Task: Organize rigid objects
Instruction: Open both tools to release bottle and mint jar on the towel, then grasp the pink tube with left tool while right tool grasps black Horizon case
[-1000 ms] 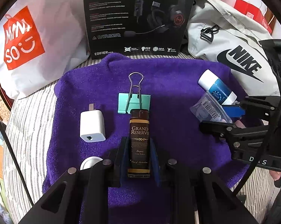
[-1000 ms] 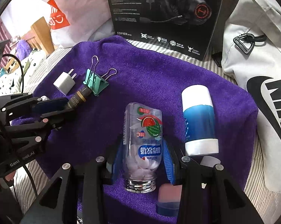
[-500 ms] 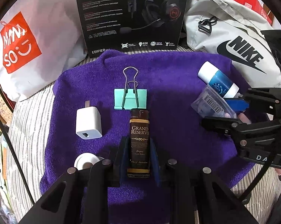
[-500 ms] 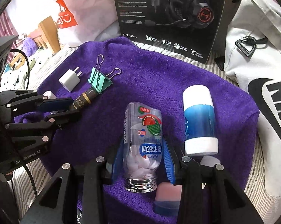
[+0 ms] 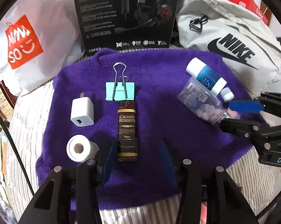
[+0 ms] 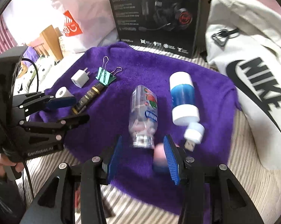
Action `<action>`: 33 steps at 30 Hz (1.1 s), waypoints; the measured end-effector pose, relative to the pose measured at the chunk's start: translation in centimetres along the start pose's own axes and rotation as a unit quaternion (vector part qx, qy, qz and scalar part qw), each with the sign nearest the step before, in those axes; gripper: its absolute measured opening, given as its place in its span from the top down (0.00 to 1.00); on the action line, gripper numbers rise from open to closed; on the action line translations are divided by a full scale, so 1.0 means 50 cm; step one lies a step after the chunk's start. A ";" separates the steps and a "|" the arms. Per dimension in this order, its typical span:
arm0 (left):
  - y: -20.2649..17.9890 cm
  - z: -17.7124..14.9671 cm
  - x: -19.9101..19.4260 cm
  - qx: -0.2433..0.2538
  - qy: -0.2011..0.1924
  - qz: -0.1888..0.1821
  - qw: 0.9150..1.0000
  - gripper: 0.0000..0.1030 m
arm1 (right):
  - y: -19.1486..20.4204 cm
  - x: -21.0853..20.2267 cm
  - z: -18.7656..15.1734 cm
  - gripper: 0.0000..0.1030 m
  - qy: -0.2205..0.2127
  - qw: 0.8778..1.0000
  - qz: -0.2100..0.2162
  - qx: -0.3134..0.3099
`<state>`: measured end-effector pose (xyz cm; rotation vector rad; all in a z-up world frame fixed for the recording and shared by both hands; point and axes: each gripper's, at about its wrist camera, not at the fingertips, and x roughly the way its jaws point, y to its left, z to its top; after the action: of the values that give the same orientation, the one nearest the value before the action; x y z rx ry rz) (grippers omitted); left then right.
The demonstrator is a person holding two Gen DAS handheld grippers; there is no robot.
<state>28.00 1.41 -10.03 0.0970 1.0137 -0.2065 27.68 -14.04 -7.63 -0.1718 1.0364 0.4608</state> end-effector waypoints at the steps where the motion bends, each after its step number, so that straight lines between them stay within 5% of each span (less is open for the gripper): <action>1: -0.001 -0.001 -0.008 0.000 -0.002 0.001 1.000 0.55 | -0.002 -0.014 -0.010 0.54 -0.004 1.000 -0.001 0.004; 5: -0.008 -0.019 -0.063 -0.005 -0.019 0.013 1.000 0.35 | -0.008 -0.056 -0.055 0.49 -0.015 1.000 -0.008 0.025; 15: -0.048 -0.117 -0.132 -0.023 -0.022 -0.005 0.999 0.29 | -0.026 -0.144 -0.218 0.41 -0.034 0.995 -0.024 0.090; 23: -0.126 -0.191 -0.095 -0.030 0.012 -0.029 0.999 0.29 | -0.031 -0.187 -0.316 0.41 -0.047 0.987 -0.010 0.151; 28: -0.147 -0.206 -0.073 0.006 0.015 0.011 1.000 0.25 | -0.009 -0.193 -0.320 0.41 -0.055 0.989 -0.001 0.138; 33: -0.094 -0.220 -0.086 -0.014 0.014 0.032 0.999 0.24 | 0.009 -0.200 -0.326 0.41 -0.058 0.991 0.003 0.122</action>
<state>15.61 -0.69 -12.09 0.1072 1.0397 -0.1339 10.39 -22.19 -7.28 0.0748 0.9708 0.3423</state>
